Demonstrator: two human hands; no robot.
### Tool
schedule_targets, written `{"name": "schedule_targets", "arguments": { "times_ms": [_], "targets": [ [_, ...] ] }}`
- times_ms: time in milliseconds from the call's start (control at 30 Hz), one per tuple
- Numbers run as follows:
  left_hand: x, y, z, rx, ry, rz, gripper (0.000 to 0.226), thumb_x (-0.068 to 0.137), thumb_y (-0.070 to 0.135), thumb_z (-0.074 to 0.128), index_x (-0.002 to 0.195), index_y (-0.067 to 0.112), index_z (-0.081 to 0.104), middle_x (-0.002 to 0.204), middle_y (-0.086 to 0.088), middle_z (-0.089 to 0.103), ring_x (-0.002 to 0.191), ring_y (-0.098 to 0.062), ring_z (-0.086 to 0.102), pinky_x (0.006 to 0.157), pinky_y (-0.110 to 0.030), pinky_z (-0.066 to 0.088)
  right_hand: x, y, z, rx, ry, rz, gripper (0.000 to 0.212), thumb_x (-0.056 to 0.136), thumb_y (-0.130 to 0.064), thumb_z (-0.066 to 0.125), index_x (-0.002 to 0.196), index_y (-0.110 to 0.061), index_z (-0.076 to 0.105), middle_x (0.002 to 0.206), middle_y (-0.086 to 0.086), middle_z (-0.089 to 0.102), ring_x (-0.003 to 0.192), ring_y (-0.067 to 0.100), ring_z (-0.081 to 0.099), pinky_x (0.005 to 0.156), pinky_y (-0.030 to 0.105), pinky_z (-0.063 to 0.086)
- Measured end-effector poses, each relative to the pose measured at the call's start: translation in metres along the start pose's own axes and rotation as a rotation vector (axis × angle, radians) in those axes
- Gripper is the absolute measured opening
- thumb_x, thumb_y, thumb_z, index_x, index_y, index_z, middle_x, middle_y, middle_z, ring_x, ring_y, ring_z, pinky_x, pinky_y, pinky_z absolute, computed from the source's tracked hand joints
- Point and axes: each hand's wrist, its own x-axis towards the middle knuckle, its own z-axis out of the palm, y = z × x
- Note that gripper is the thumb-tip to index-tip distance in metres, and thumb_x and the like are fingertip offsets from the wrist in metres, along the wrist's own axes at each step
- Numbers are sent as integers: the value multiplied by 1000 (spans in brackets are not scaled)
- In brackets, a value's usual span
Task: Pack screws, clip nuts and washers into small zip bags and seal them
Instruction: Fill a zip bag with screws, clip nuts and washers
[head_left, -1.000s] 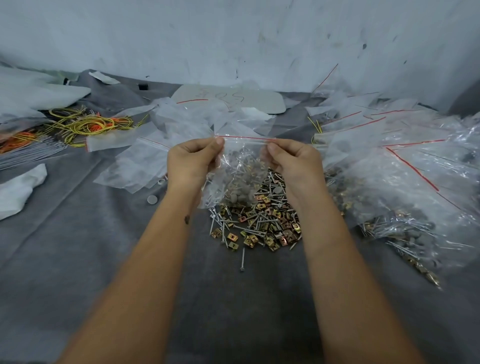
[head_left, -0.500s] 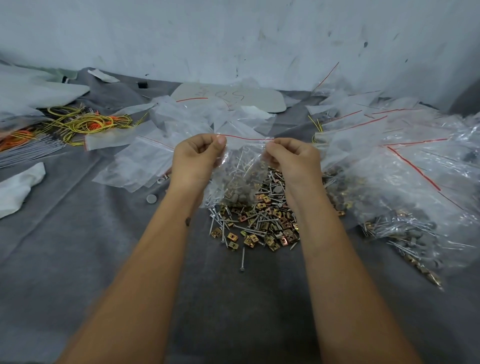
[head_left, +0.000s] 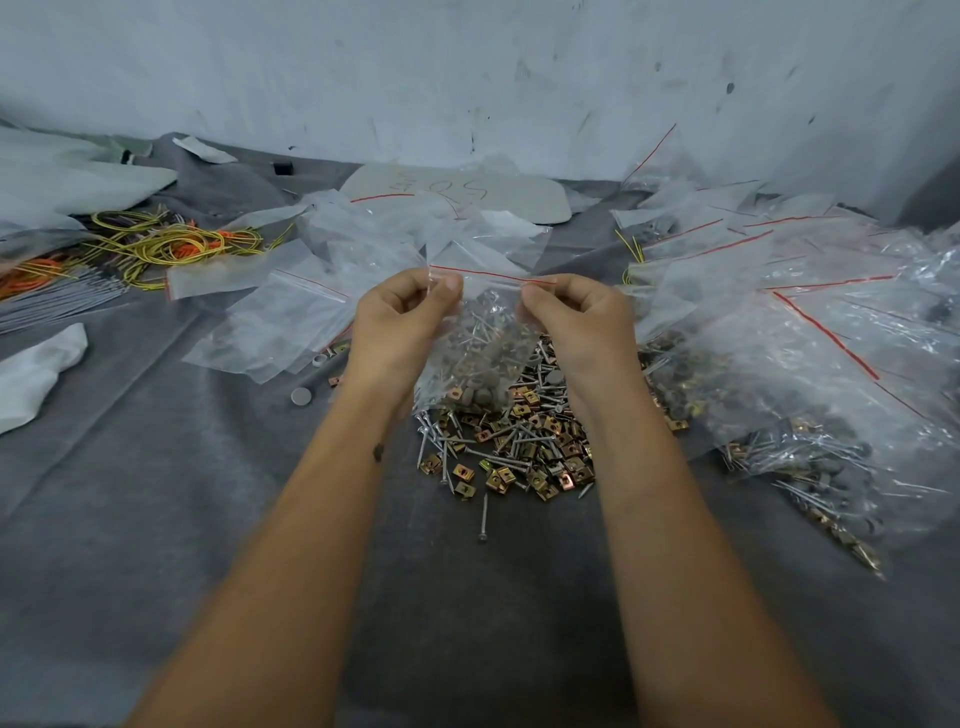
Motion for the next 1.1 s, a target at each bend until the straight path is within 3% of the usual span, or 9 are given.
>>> {"name": "schedule_targets", "arguments": {
  "times_ms": [133,300,433,600,733,867,1000,1100],
  "targets": [
    [0,-2,1,-12,45,14,14,91,20,68,77,22,67,70,10,67,74,-7,60,79,-26,50,-1,0,4,142,-22,32,23,84,-1,69,72,-20,72,65,-5,70,65,5,66,63,16,51],
    [-2,0,5,-33,20,-1,19,92,17,66,74,21,67,68,10,66,72,-6,60,76,-24,49,-3,3,11,137,-8,19,25,82,-3,71,66,-23,72,65,-9,69,66,4,64,66,17,52],
    [-4,2,7,-58,-28,-31,14,88,13,70,74,16,68,70,2,66,69,-6,62,69,-18,50,-3,3,9,133,2,-6,29,80,-2,71,62,-24,71,62,-10,67,63,4,61,62,16,50],
    [-4,0,10,-7,4,-1,11,88,16,71,77,16,68,78,-11,62,72,-11,59,67,-15,48,-4,3,13,227,-16,23,21,80,2,72,73,-18,72,67,-7,70,66,4,65,64,16,51],
    [-5,-2,11,-32,2,14,9,86,18,74,78,16,70,85,-18,57,80,-24,50,73,-28,46,-5,5,16,247,13,28,18,78,2,75,74,-16,72,68,-7,71,68,5,66,65,17,51],
    [-5,-3,13,-158,-32,-11,6,77,15,78,72,15,76,82,-17,70,83,-31,63,87,-48,51,-5,8,18,229,24,14,13,78,1,75,77,-13,73,70,-4,72,68,7,66,66,20,52],
    [-4,-8,16,-179,-42,3,2,77,16,76,75,14,76,82,-9,75,85,-22,69,83,-34,55,-6,11,21,263,-6,59,9,80,-3,75,79,-11,74,70,-4,71,68,7,66,66,27,52],
    [-3,-16,16,-186,-67,10,17,80,14,74,88,0,72,93,-20,72,94,-32,68,94,-44,53,-7,14,21,248,-12,86,18,81,-4,73,72,-19,75,69,-5,72,66,6,66,64,29,52]
  ]
}}
